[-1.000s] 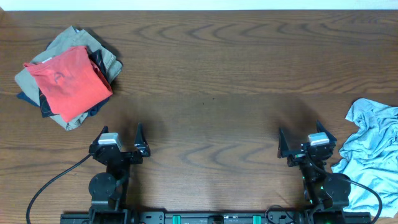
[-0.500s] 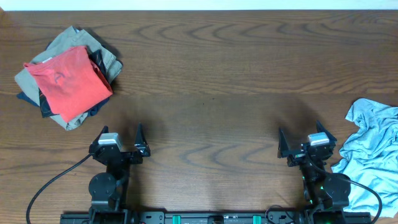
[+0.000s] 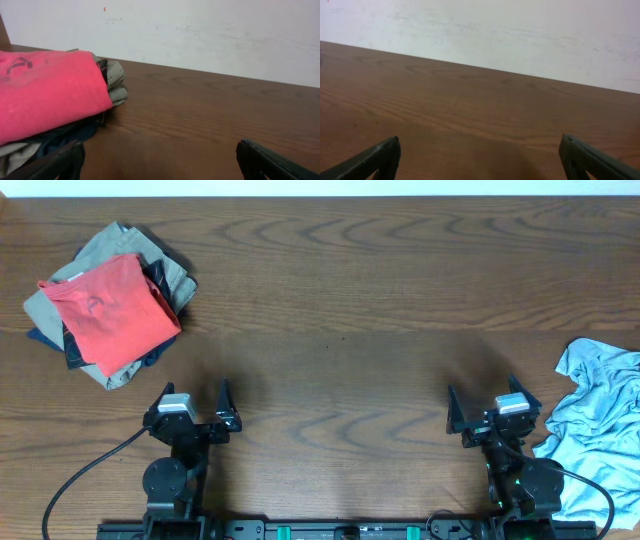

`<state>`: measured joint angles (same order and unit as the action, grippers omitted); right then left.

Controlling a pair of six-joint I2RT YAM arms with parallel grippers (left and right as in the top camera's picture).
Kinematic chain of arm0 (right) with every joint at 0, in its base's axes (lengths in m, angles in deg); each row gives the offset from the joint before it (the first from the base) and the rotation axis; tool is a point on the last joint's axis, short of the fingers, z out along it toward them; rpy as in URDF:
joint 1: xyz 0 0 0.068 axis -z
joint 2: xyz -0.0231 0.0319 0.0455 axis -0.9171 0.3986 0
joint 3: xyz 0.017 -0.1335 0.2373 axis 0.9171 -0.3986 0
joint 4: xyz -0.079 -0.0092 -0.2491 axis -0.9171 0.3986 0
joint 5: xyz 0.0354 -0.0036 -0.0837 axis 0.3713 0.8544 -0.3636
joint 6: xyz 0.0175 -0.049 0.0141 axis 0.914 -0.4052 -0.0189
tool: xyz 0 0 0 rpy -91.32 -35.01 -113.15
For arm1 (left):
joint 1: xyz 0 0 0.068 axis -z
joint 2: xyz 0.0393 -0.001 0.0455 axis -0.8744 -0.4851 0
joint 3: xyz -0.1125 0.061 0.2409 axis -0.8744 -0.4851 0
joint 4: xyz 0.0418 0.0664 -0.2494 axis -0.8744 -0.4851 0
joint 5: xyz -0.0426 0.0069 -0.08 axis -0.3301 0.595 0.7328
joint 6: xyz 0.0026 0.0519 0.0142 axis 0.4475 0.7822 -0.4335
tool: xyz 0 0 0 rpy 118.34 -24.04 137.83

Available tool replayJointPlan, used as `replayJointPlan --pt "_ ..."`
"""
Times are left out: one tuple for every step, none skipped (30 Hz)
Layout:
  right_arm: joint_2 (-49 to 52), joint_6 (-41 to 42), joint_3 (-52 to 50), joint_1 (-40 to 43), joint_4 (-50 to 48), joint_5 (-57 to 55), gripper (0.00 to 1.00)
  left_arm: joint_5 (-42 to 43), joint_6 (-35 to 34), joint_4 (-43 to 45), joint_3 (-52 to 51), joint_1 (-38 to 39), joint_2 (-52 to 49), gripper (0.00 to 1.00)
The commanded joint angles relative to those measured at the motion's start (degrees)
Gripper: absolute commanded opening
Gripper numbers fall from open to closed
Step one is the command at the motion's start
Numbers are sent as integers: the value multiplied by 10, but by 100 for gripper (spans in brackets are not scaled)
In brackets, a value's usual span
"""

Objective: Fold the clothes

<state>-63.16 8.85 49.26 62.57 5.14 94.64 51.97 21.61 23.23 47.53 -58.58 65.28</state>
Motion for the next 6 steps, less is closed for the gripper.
replayJointPlan --pt "-2 -5 -1 -4 2 0 99 -3 7 -25 -8 -2 3 98" --pt "-2 -5 -1 -4 2 0 99 -3 7 -25 -8 -2 3 98" --pt "-2 -5 -1 -4 2 0 99 -3 7 -25 -8 -2 3 98" --pt "-2 -5 -1 -4 2 0 99 -3 7 -25 -8 -2 3 98" --pt "-2 -5 -1 -4 2 0 99 -3 7 -25 -8 -2 3 98" --pt "-2 -5 -1 -4 2 0 99 -3 7 -25 -8 -2 3 98"
